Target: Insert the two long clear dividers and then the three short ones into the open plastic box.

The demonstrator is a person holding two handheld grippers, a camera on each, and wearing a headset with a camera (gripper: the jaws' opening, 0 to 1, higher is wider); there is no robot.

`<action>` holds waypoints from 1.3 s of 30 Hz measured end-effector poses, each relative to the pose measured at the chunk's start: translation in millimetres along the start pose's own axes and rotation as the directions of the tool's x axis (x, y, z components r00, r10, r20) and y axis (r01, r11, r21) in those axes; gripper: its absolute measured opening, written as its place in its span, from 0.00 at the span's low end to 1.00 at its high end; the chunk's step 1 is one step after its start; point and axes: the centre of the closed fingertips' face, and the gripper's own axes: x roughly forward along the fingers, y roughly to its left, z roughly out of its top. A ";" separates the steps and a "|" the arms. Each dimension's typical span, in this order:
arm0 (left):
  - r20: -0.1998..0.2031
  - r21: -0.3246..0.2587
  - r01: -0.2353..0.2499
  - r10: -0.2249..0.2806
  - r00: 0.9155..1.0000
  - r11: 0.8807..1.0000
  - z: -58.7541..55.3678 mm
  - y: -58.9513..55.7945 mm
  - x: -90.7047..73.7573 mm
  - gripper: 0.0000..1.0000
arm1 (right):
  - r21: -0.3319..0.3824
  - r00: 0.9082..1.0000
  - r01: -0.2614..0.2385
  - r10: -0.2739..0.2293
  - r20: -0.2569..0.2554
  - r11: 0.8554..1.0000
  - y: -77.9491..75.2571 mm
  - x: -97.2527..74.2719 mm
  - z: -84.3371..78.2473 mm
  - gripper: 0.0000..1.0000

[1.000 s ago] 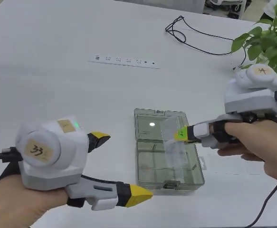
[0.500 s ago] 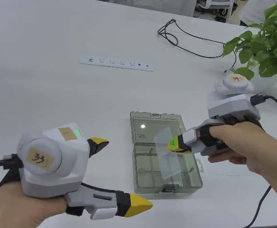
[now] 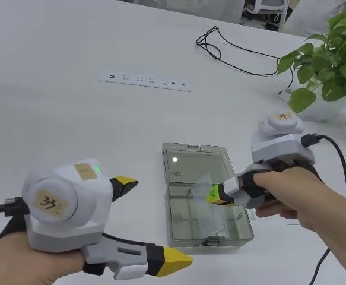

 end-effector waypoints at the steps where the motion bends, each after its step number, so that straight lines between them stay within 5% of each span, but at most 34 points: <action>1: -0.001 0.000 0.000 0.000 1.000 1.000 0.1 0.0 0.1 0.99 | -0.003 1.000 0.005 -0.005 0.000 1.000 -0.1 0.7 -0.5 0.06; 14: -0.003 -0.007 0.005 -0.005 1.000 1.000 -0.2 1.6 2.2 0.99 | -0.018 0.999 0.021 -0.021 0.025 1.000 -6.7 9.7 1.5 0.06; 27: -0.002 -0.011 0.004 -0.004 1.000 1.000 -0.5 0.4 2.6 0.98 | -0.156 0.994 0.099 -0.091 0.058 0.983 -2.3 11.8 3.1 0.06; 39: -0.003 -0.016 0.001 -0.001 1.000 1.000 -1.5 2.1 3.2 0.98 | -0.190 0.994 0.101 -0.093 0.052 0.977 1.0 16.3 1.4 0.07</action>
